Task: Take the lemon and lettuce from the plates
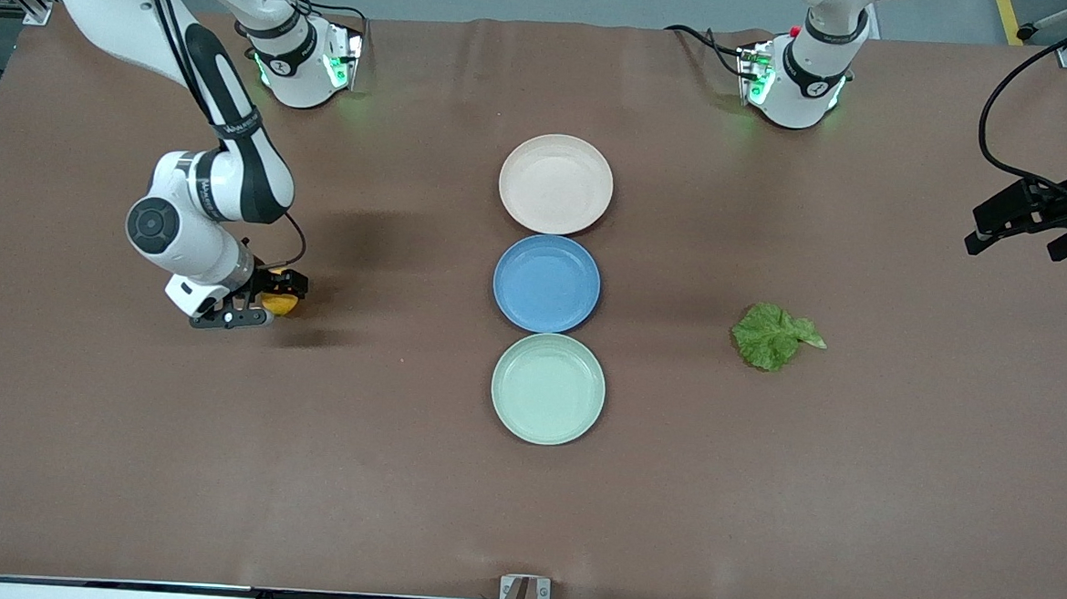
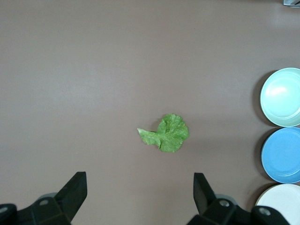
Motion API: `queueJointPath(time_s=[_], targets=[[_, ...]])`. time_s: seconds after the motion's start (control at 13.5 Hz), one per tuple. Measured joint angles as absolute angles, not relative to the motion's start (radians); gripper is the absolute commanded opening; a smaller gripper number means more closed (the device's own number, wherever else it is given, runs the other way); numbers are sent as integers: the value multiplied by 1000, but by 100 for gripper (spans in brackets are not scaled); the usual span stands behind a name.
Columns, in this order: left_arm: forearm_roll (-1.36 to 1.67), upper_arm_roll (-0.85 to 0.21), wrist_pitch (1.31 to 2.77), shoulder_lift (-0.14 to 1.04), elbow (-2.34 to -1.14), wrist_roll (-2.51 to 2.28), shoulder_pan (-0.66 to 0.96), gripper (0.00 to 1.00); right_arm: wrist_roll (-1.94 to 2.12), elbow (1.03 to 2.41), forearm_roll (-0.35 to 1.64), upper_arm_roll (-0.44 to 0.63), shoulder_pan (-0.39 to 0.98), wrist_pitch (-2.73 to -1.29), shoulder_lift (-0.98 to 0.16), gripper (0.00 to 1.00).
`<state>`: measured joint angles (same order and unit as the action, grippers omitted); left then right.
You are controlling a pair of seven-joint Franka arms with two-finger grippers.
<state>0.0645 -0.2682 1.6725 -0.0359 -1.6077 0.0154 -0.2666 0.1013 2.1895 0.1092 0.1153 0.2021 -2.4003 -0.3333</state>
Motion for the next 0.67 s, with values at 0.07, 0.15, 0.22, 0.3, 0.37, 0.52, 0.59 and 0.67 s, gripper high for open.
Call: queueJointPath(time_s=[0.07, 0.15, 0.22, 0.3, 0.37, 0.52, 0.59, 0.67], targets=[[65, -268, 1670, -36, -1607, 15, -267, 100, 101, 2122, 109, 115, 193, -2301, -329, 100], [65, -268, 1667, -36, -1607, 15, -267, 100, 101, 2047, 109, 115, 182, -2199, -323, 100], [65, -268, 1665, -36, -1606, 15, -267, 100, 102, 1971, 109, 116, 172, -2104, -317, 100], [65, -268, 1665, -36, -1606, 15, -266, 100, 102, 1902, 109, 116, 165, -2025, -312, 100], [65, -268, 1664, -35, -1606, 15, -266, 100, 102, 1845, 109, 116, 161, -1965, -308, 100], [65, -264, 1664, -35, -1605, 15, -258, 100, 101, 1761, 109, 117, 155, -1889, -301, 100], [65, -244, 1664, -35, -1605, 15, -234, 100, 93, 1725, 109, 118, 153, -1855, -299, 100], [64, -199, 1664, -35, -1605, 15, -187, 100, 72, 1690, 107, 119, 152, -1819, -299, 100]])
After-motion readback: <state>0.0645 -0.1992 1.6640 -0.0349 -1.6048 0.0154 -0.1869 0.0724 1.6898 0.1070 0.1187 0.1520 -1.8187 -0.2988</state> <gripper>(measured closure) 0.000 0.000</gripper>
